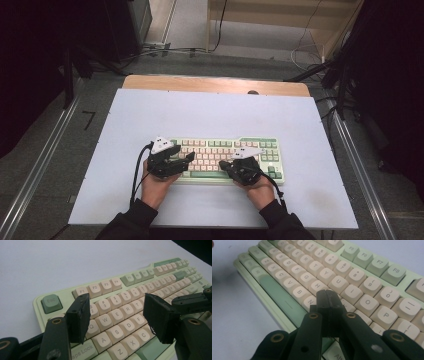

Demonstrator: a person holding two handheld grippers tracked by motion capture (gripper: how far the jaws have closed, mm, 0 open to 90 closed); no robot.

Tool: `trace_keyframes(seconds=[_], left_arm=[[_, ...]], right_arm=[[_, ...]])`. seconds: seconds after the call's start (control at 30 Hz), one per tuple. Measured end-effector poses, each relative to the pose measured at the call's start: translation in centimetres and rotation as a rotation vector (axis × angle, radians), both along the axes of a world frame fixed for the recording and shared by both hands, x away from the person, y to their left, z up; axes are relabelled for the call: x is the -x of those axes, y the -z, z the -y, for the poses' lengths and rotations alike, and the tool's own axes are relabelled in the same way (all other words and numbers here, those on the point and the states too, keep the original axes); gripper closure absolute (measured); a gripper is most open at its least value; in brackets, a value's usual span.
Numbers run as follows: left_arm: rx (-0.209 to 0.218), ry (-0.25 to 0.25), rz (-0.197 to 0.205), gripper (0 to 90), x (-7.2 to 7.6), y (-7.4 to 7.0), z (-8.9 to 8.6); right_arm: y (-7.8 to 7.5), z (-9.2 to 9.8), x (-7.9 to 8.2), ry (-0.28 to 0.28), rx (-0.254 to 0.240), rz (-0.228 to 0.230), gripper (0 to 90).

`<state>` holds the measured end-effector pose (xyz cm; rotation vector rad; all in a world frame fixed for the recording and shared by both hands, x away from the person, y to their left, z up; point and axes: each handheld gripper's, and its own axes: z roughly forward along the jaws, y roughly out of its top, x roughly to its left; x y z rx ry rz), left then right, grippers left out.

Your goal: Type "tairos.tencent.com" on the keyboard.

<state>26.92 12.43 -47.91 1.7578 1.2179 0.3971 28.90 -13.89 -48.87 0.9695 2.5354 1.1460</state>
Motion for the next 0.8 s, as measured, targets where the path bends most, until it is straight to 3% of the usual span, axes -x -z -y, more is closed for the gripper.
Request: trace_keyframes(seconds=[0.13,0.23,0.3,0.37,0.53,0.63,0.8], left_arm=[[0.0,0.002,0.002,39.1,0.0,0.0,0.0],[0.008,-0.002,0.005,39.1,0.0,0.0,-0.1],[0.006,-0.005,0.005,39.2,0.0,-0.1,-0.2],[0.007,-0.008,0.005,39.2,0.0,-0.1,-0.2],[0.011,-0.009,0.011,39.1,0.0,-0.2,-0.3],[0.013,-0.015,0.012,39.1,0.0,-0.2,-0.4],[0.02,-0.028,0.024,39.1,0.1,-0.4,-0.8]], right_arm=[[0.0,0.0,0.0,0.004,-0.005,-0.007,87.7],[-1.4,0.8,0.0,0.018,-0.081,0.014,85.5],[-2.5,1.6,0.0,0.039,-0.124,0.04,78.1],[-3.2,2.6,-0.2,0.056,-0.156,0.052,63.5],[-3.4,4.4,-1.1,0.136,-0.175,0.049,37.1],[-3.3,5.1,-1.5,0.166,-0.17,0.039,30.3],[-3.3,6.0,-1.5,0.19,-0.169,0.037,28.6]])
